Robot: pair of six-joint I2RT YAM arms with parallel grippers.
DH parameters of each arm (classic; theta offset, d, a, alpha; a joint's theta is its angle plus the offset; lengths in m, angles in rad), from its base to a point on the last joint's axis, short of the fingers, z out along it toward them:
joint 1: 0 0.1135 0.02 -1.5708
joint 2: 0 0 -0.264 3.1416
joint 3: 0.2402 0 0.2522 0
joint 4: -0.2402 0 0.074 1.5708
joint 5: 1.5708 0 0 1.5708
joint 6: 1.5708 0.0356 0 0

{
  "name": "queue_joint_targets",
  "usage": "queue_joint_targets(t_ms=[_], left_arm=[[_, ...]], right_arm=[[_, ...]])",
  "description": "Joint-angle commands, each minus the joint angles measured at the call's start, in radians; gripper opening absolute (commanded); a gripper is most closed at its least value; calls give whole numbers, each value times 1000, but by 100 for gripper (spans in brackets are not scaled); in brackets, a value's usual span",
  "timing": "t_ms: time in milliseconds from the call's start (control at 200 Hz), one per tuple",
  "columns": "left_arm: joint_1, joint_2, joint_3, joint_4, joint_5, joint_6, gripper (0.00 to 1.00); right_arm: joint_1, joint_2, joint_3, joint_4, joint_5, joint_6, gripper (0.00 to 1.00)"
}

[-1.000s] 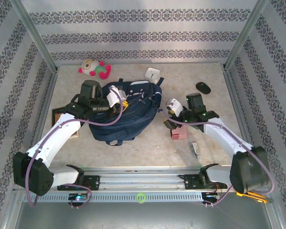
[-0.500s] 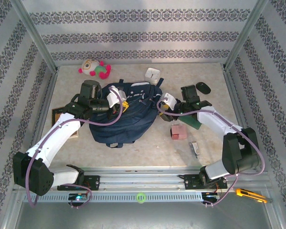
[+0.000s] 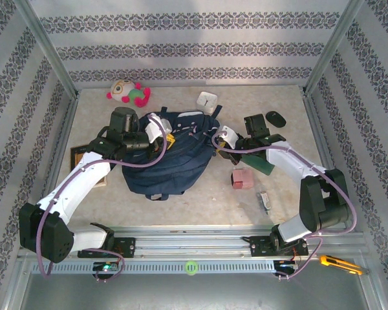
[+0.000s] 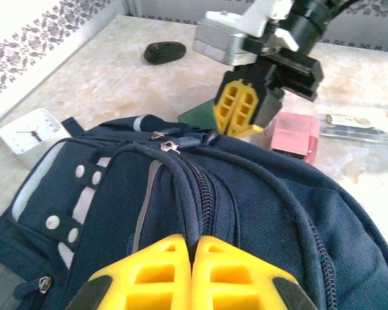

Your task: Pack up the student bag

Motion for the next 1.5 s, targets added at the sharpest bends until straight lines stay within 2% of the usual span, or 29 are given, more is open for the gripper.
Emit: queue_joint_targets(t_ms=[0, 195, 455, 555, 650, 789, 889, 984, 1059, 1099, 1184, 1249, 1299, 1369, 1419, 1499], left_arm=[[9, -23, 4, 201, -74, -100, 0], [-33, -41, -39, 312, -315, -239, 0], [-149, 6, -52, 417, -592, -341, 0], [-209, 52, -47, 475, -676, -370, 0], [-259, 109, -32, 514, -727, -410, 0], [-331, 185, 4, 542, -779, -444, 0], [-341, 206, 7, 556, -751, -473, 2], [-333, 178, 0, 504, -699, -430, 30], [-297, 125, -21, 434, -576, -365, 58], [-257, 93, -33, 379, -492, -341, 67], [-152, 35, -32, 191, -265, -256, 73], [-98, 16, -6, -39, -116, -73, 78], [-88, 20, 8, -180, -131, 51, 80], [-86, 45, 9, -245, -157, 99, 82], [-87, 62, -3, -238, -152, 119, 82], [-87, 72, -46, -131, -187, 95, 83]], right_arm=[[-1, -51, 2, 13, -63, 43, 0], [17, -108, -30, 57, -97, 206, 0], [137, -232, -111, 108, -67, 421, 0], [172, -305, -165, 186, -76, 549, 0], [217, -360, -224, 284, -19, 671, 0], [289, -382, -272, 328, 92, 793, 0], [299, -395, -328, 373, 133, 841, 0], [298, -418, -361, 382, 196, 850, 0], [289, -429, -370, 371, 218, 836, 0], [282, -434, -373, 370, 213, 831, 0], [272, -435, -376, 370, 200, 825, 0], [268, -428, -374, 368, 182, 812, 0], [269, -428, -375, 369, 169, 804, 0], [269, -422, -373, 371, 160, 798, 0], [269, -418, -371, 369, 155, 794, 0], [269, -421, -370, 369, 151, 791, 0]])
